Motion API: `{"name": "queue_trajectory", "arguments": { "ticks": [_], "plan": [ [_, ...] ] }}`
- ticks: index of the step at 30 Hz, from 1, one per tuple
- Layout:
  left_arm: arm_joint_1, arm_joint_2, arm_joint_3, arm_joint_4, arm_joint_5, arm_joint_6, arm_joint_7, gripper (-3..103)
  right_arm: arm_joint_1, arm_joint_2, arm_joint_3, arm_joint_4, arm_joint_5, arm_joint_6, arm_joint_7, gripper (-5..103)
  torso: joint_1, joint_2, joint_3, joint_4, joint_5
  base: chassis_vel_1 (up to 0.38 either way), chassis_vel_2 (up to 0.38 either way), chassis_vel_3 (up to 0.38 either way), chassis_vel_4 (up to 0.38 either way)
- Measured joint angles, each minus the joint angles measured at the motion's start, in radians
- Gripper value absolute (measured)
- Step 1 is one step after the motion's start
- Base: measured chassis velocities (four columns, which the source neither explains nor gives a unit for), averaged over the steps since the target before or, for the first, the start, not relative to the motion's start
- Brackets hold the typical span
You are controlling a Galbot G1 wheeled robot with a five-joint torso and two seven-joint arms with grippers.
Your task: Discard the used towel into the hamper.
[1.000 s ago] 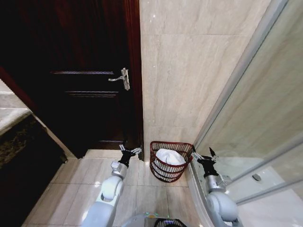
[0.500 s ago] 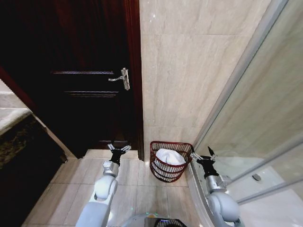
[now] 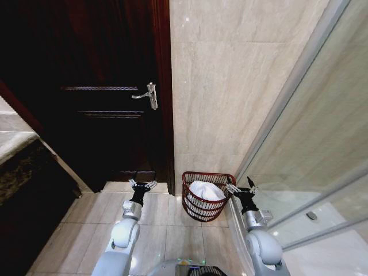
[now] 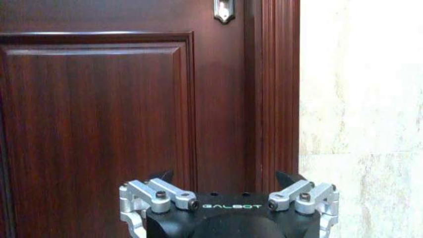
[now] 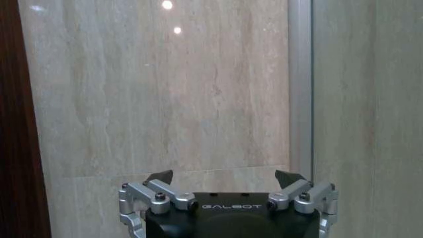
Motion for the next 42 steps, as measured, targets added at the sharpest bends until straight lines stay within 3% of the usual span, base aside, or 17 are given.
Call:
{"name": "queue_trajectory", "arguments": {
  "ticks": [42],
  "plan": [
    [-0.012,0.003,0.013,0.045,0.002,-0.026,0.011,100,-0.024,0.008,-0.039,-0.011,-0.065,0.013,0.013,100,-0.028,-0.067,-0.039,-0.0001,0.0,0.001,0.002,-0.002,-0.002]
  ]
}}
